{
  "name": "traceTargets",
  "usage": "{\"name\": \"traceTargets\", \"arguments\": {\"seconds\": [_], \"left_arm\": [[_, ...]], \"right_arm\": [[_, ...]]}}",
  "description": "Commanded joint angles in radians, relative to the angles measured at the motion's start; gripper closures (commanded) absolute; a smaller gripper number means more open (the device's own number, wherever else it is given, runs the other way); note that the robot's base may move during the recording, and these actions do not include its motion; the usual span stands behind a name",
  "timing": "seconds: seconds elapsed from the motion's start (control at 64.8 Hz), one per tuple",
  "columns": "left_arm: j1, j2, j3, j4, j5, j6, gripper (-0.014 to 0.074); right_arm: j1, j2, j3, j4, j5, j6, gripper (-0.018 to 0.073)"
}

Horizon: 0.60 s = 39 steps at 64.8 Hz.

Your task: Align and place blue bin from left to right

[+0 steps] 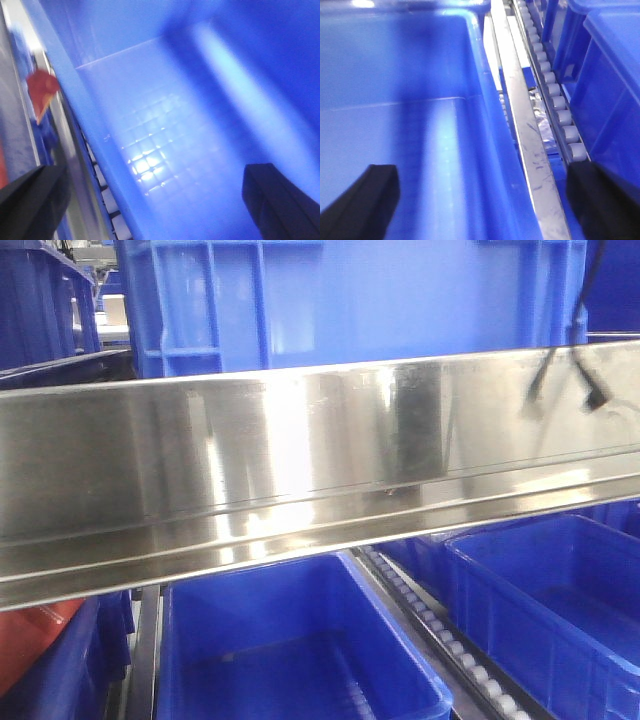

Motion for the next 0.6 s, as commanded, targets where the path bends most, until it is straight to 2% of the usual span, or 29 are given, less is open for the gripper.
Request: {"name": "traceTargets", "arguments": {"seconds": [0.0,0.123,0.201,0.231,0.355,0.447,0.586], "left_arm": [[-0.006,-0.059,-0.008,-0.006,-0.012,-0.005,0.0],[-0.006,-0.116,-0.008,0.005,-0.012,-0.005,0.0111],[-0.006,-0.159,-0.004,0.022,-0.012,0.008,0.0303],[-0.006,-0.172,-0.001,0.024,-0.012,0.016,0.0364],[-0.006,-0.239,0.051,0.043,-0.012,0.026,0.0621],[-0.006,-0.291,0.129,0.083,-0.012,0.026,0.0603],[-0.006,-0.405,0.33,0.1,-0.133,0.026,0.0603]], "right_arm": [[-0.004,-0.049,-0.006,-0.002,0.003,-0.008,0.0237],[-0.004,-0.092,-0.006,-0.001,0.048,-0.008,0.0489],[-0.004,-0.115,-0.006,0.006,0.081,-0.008,0.0631],[-0.004,-0.123,-0.006,0.008,0.092,-0.008,0.0655],[-0.004,-0.153,-0.001,0.029,0.112,-0.008,0.0648],[-0.002,-0.172,0.003,0.044,0.112,-0.008,0.0648],[-0.002,-0.218,0.084,0.044,0.078,-0.014,0.0648]]}}
